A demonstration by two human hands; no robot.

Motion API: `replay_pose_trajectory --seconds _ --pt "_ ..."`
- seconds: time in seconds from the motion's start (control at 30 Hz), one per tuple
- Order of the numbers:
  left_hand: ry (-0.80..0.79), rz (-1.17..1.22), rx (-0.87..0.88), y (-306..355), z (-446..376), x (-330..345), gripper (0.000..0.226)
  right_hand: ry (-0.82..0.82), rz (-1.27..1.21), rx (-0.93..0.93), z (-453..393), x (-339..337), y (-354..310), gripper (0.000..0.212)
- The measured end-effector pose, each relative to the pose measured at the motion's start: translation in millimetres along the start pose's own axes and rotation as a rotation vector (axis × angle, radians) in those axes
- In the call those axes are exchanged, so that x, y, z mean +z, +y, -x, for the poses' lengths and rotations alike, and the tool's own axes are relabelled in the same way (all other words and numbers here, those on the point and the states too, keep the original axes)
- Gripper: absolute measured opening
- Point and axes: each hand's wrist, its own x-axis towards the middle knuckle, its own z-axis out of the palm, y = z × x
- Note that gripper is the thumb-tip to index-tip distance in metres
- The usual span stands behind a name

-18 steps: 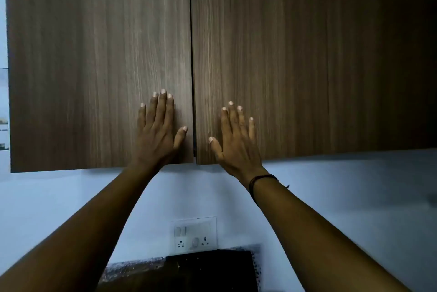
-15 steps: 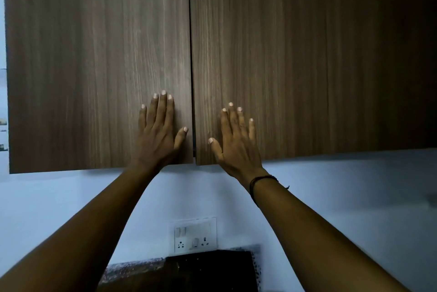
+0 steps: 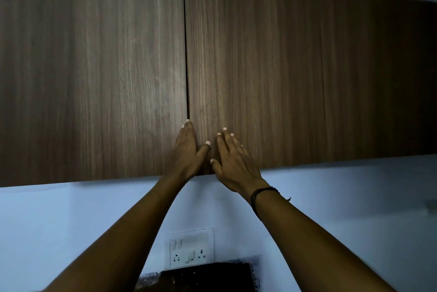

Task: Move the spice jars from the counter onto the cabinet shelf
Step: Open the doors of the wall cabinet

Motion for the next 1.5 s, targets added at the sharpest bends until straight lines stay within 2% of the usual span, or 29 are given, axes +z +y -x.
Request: replay_pose_trajectory --seconds 0.13,0.3,0.47,0.67,0.83,0.9,1.0,1.13,1.37,1.5 --pt "0.053 0.381 -0.157 20 -6 3 0.073 -0.010 -0.030 0.004 -1 1 3 0.068" --pt "0.184 0.609 -0.276 39 -15 -15 0.057 0.049 -0.063 -0.014 -3 -9 1 0.065" --pt "0.257 0.714 -0.205 56 -8 -31 0.027 0.209 -0.150 0.038 2 -25 -9 0.063" --pt "0.344 0.743 -0.065 105 -2 -37 0.030 0.486 -0.331 0.137 21 -61 -21 0.063" --pt "0.357 0.850 -0.029 154 8 -23 0.029 0.483 -0.466 0.175 43 -100 -16 0.061" --pt "0.337 0.948 -0.066 167 11 -19 0.026 0.444 -0.494 0.183 50 -117 -15 0.063" --pt "0.226 1.109 -0.088 185 16 -15 0.023 0.433 -0.522 0.180 60 -140 -17 0.062" --pt "0.094 1.256 -0.010 216 22 -4 0.034 0.461 -0.562 0.175 74 -162 -17 0.060" --pt "-0.045 1.404 0.077 281 30 30 0.045 0.527 -0.570 0.207 108 -208 15 0.052" --pt "-0.083 1.390 0.092 329 40 53 0.046 0.606 -0.611 0.195 130 -236 39 0.044"
